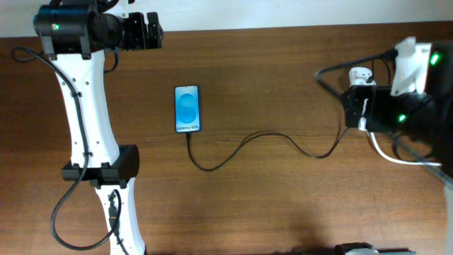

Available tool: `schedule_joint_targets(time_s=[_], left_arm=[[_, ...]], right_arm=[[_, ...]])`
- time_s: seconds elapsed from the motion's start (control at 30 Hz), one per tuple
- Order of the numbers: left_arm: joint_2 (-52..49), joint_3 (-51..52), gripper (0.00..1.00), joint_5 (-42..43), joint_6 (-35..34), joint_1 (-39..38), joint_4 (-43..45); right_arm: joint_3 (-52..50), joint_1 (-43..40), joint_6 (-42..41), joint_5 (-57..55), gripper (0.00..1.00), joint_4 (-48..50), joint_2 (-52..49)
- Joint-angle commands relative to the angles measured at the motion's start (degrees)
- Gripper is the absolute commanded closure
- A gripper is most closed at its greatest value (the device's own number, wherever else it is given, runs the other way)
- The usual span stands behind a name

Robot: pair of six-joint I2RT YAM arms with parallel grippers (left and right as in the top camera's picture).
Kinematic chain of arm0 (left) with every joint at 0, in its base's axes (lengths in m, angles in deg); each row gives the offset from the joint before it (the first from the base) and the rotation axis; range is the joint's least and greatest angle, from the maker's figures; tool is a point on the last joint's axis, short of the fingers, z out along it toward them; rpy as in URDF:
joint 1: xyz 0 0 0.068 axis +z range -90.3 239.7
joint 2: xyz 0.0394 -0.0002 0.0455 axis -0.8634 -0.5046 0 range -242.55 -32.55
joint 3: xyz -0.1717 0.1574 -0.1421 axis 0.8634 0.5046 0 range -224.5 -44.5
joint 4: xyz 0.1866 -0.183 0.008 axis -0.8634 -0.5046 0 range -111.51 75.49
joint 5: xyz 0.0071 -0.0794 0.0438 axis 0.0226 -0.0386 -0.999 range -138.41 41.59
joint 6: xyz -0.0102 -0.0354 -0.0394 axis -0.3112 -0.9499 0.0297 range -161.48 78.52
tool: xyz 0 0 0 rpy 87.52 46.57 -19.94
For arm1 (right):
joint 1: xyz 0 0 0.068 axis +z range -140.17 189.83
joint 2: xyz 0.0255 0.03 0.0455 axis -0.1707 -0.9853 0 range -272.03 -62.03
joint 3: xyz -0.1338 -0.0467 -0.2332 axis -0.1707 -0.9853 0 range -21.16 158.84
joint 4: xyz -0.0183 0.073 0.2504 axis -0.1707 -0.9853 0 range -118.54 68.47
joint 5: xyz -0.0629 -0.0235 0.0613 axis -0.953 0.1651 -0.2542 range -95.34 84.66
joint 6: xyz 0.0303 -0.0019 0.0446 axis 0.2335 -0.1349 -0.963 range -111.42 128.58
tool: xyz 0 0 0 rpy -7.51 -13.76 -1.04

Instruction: Plug charger to phone and switch on socket

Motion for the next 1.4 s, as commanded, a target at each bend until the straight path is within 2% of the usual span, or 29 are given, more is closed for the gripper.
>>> schedule_joint_targets(time_s=[0.0, 0.1, 0.2, 0.37, 0.53, 0.6, 0.77, 0.87, 1.13, 1.37], left_arm=[[1.4, -0.6, 0.01, 0.4, -0.2, 0.1, 0.0], [1.4, -0.6, 0.01, 0.5, -0.2, 0.1, 0.0], [1.4, -0.6, 0.01, 0.4, -0.1, 0.1, 0.0], [1.4, -0.6, 0.01, 0.5, -0.1, 0.1, 0.0], [1.4, -0.6, 0.01, 0.4, -0.2, 0.1, 0.0], [1.4, -0.6, 0.01, 0.4, -0.2, 0.1, 0.0], [1.4, -0.6, 0.01, 0.4, -0.2, 0.1, 0.0], [1.4, -0.6, 0.01, 0.4, -0.1, 0.1, 0.0], [1.4, -0.6, 0.01, 0.4, -0.1, 0.1, 0.0], [1.4, -0.6, 0.01, 0.5, -0.1, 0.1, 0.0]], right_arm=[[-20.8, 0.4, -5.7, -1.7, 0.01, 11.1, 13.0], [-40.7, 0.4, -6.2, 2.8, 0.02, 20.9, 25.1], [-48.2, 0.4, -6.1, 0.5, 0.02, 21.0, 27.3], [-50.0, 0.4, -2.5, -2.4, 0.02, 26.8, 26.5], [-50.6, 0.3, -2.4, -3.7, 0.02, 36.0, 26.7], [-55.9, -1.2, -2.3, -3.6, 0.02, 43.9, 30.5], [-80.0, -1.9, -2.7, -3.4, 0.02, 69.9, 46.9], [-90.8, -1.9, -2.8, -1.9, 0.01, 77.9, 56.3], [-104.9, -1.9, -2.7, -2.2, 0.02, 85.1, 71.1], [-108.4, -1.9, -2.7, -3.1, 0.02, 84.8, 73.5]])
